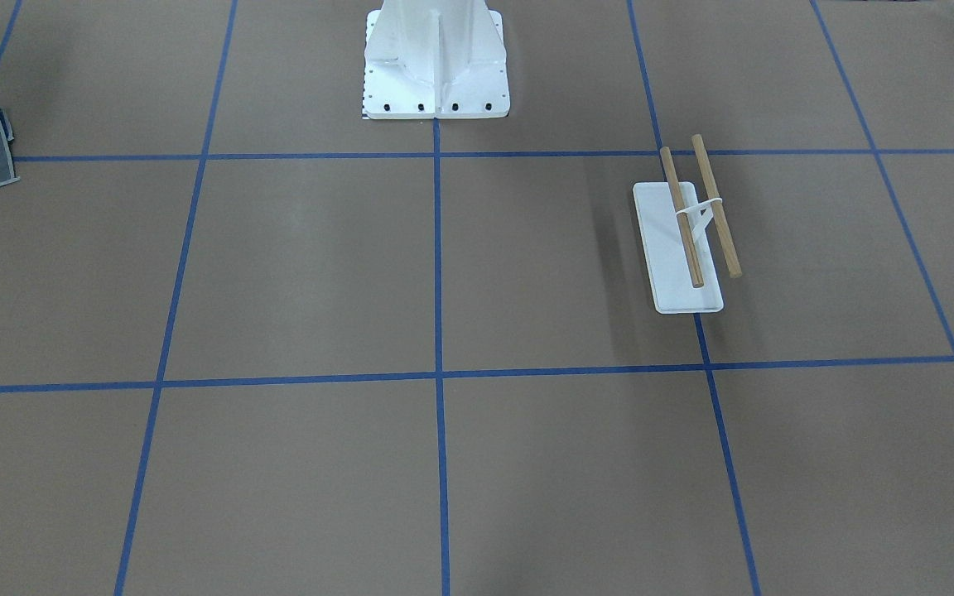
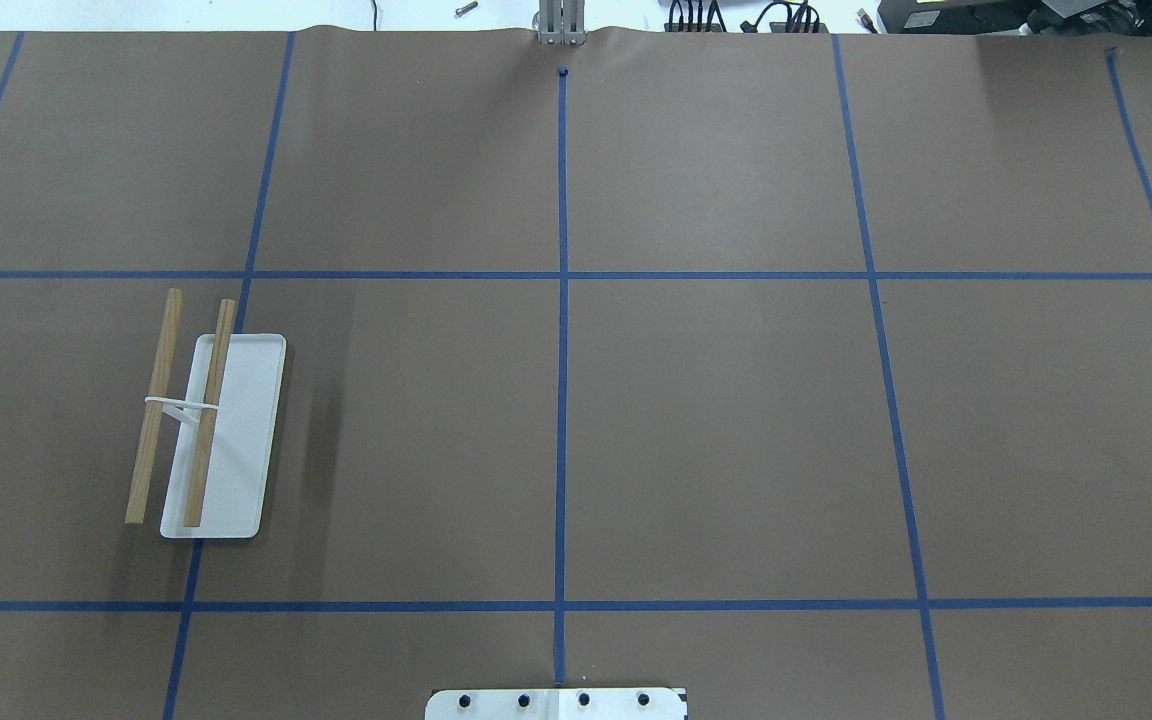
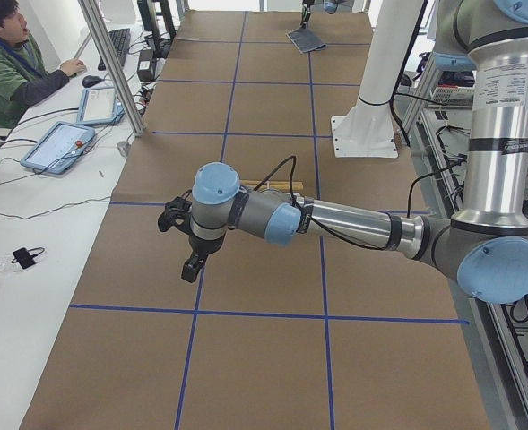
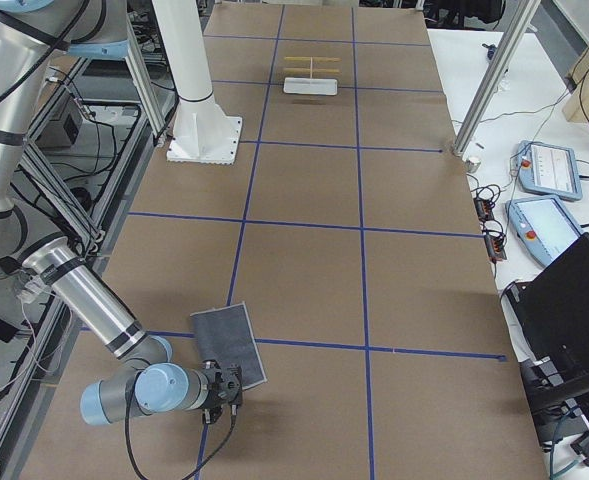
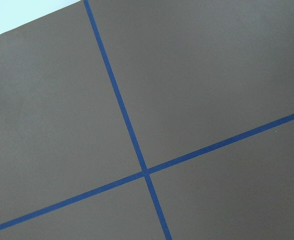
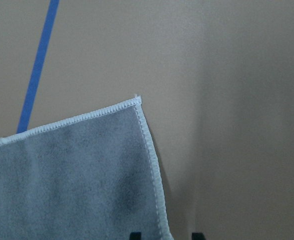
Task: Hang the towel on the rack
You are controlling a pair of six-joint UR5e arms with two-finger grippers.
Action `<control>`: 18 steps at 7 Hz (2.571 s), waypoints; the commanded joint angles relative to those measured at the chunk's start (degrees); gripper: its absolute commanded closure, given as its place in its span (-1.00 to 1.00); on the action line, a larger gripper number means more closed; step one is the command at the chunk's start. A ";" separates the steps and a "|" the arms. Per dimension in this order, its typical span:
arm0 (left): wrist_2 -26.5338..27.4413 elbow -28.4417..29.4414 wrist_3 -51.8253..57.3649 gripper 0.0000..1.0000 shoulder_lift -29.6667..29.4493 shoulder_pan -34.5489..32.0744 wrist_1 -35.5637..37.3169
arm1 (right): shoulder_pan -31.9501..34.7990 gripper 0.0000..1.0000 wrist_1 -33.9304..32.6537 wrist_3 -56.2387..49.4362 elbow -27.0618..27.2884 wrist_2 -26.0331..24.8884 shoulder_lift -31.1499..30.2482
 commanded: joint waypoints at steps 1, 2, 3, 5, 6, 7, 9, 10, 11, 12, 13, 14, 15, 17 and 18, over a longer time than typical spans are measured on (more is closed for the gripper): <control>0.00 0.06 0.00 -0.99 0.00 0.00 0.07 | 0.01 0.92 0.09 -0.33 -0.04 0.00 -0.05; 0.00 0.06 0.00 -0.99 0.00 0.00 0.07 | 0.01 1.00 0.10 -0.42 -0.04 0.00 -0.05; 0.00 0.06 0.00 -0.99 0.00 0.00 -0.02 | 0.01 1.00 0.27 -0.60 0.05 -0.09 -0.05; 0.00 0.06 0.00 -0.99 0.09 0.00 0.07 | 0.01 1.00 1.76 -0.25 1.01 2.01 0.39; 0.00 -0.03 0.00 -0.99 0.17 0.00 -0.02 | 0.01 1.00 1.68 0.01 1.71 3.50 1.52; 0.00 -0.11 0.00 -1.00 0.35 0.00 -0.02 | 0.01 1.00 1.24 0.45 1.63 5.17 3.80; 0.00 0.15 0.00 -0.99 0.44 0.00 -0.02 | 0.19 1.00 -2.60 1.06 1.72 8.07 9.24; 0.00 0.15 0.00 -0.99 0.44 0.00 0.07 | 0.71 1.00 -5.41 1.07 1.72 8.87 12.84; 0.00 0.15 0.00 -0.99 0.44 0.00 0.07 | 2.20 1.00 -7.88 1.07 1.80 8.96 16.96; 0.00 0.15 0.00 -0.99 0.35 0.00 -0.02 | 3.17 1.00 -11.82 1.07 3.20 9.14 20.57; 0.00 0.15 0.00 -0.99 0.35 0.00 0.07 | 4.05 1.00 -15.08 1.07 6.52 9.05 24.70; 0.00 0.23 0.00 -0.99 0.35 0.09 0.07 | 3.97 1.00 -15.37 1.07 9.16 9.23 27.70; 0.00 0.24 0.00 -0.99 0.26 0.09 0.07 | 2.32 1.00 -15.55 1.59 11.54 9.58 29.99; -0.09 -0.81 -5.40 -0.99 -0.61 0.09 -0.02 | -3.29 1.00 -15.46 8.32 14.44 9.75 37.18; -0.09 -0.91 -8.84 -0.99 -1.92 0.17 -1.76 | -7.24 1.00 -15.46 12.63 16.03 9.41 40.70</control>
